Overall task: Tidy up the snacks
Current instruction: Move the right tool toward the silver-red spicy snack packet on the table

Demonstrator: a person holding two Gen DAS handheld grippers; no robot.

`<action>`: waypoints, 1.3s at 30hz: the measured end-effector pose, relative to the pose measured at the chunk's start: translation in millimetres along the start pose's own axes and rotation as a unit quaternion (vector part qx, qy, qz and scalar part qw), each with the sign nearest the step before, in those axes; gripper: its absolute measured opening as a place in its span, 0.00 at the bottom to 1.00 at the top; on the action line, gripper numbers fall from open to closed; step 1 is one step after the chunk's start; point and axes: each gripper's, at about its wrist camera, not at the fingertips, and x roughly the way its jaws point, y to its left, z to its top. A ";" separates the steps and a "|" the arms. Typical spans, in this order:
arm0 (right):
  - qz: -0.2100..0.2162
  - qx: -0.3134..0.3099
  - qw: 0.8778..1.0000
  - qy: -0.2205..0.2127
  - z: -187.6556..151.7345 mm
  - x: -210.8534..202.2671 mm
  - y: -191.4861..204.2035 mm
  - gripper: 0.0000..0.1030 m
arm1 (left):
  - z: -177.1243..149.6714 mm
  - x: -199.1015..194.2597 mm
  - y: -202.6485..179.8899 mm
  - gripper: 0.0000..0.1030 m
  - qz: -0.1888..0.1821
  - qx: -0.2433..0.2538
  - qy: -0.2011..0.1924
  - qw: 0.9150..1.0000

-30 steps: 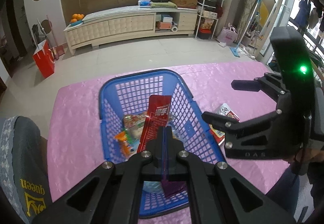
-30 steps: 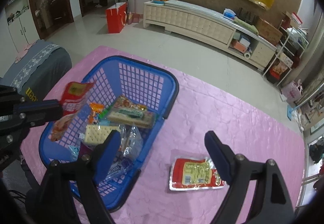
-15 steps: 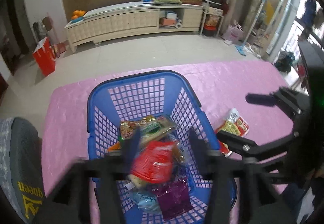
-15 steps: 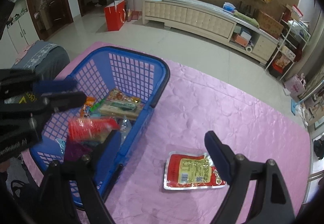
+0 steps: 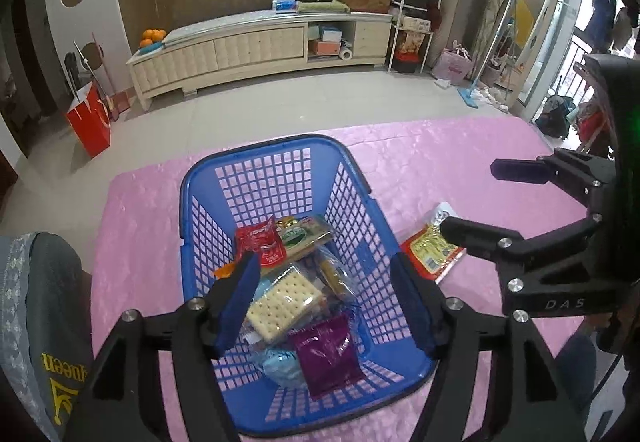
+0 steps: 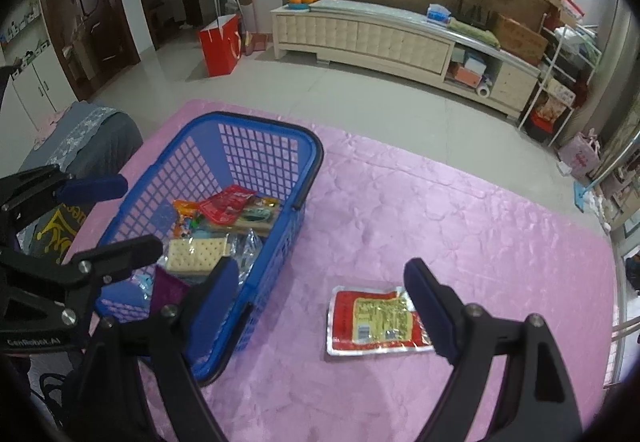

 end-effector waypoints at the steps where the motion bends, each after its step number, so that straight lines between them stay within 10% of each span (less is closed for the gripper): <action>1: -0.002 0.001 1.000 -0.001 -1.3 -3.0 0.4 0.85 | -0.9 -5.7 -2.0 0.67 0.001 0.002 -0.004 1.000; 23: 0.002 0.139 0.984 0.110 -36.2 50.3 -62.6 0.87 | -12.8 33.1 -6.1 0.76 0.006 -0.020 0.045 0.999; 39: 0.050 0.405 0.886 0.219 -64.7 126.9 -105.5 0.87 | 11.2 75.5 -9.8 0.76 -0.016 -0.001 0.084 0.996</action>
